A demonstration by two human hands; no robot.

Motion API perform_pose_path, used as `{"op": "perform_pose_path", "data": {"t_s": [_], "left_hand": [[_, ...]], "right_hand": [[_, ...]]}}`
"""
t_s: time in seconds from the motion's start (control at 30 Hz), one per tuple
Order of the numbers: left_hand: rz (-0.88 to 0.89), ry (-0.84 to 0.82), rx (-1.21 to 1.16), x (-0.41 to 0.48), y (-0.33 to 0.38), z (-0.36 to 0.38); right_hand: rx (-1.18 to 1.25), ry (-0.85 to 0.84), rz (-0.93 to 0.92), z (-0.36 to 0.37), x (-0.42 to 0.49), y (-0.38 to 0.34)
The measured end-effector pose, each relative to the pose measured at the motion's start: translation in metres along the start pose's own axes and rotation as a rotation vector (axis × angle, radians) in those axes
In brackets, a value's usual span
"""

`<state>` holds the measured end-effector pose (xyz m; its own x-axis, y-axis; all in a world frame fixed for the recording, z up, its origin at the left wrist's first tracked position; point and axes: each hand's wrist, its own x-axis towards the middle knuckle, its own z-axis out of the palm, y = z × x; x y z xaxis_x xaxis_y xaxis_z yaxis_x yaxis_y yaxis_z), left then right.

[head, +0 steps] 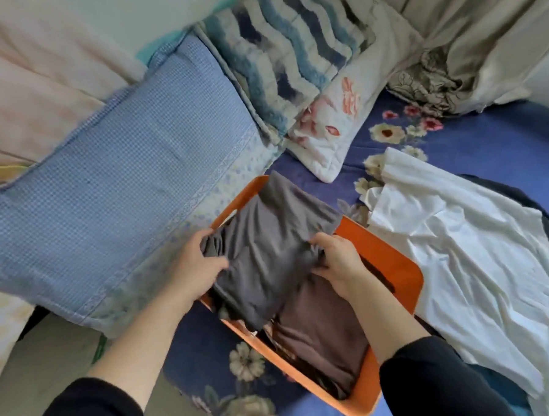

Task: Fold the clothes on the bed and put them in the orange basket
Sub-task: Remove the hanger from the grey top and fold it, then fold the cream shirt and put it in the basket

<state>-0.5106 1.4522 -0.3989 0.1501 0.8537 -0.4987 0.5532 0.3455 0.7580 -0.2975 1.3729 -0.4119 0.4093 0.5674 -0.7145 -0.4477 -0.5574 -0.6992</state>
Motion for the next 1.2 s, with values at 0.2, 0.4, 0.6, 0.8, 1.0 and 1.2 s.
{"op": "perform_pose_path", "data": {"t_s": [0.2, 0.4, 0.6, 0.8, 1.0, 1.2], "left_hand": [[0.421, -0.055, 0.883, 0.000, -0.025, 0.036], [-0.001, -0.394, 1.196, 0.025, -0.032, 0.065], [-0.212, -0.448, 1.249, 0.027, -0.056, 0.086], [-0.254, -0.419, 1.271, 0.043, -0.065, 0.098], [-0.214, -0.435, 1.279, 0.042, -0.060, 0.089], [-0.064, -0.232, 0.962, 0.008, -0.013, 0.100]], "right_hand": [[-0.937, 0.170, -0.564, 0.016, 0.025, 0.027], [-1.577, -0.156, -0.859, 0.046, 0.071, 0.028], [-1.763, -0.285, -0.760, 0.051, 0.120, 0.036], [-1.769, -0.322, -0.677, 0.052, 0.142, 0.045], [-1.678, -0.332, -0.623, 0.043, 0.110, 0.046], [-1.537, -0.200, -0.719, -0.030, 0.029, 0.036]]}}
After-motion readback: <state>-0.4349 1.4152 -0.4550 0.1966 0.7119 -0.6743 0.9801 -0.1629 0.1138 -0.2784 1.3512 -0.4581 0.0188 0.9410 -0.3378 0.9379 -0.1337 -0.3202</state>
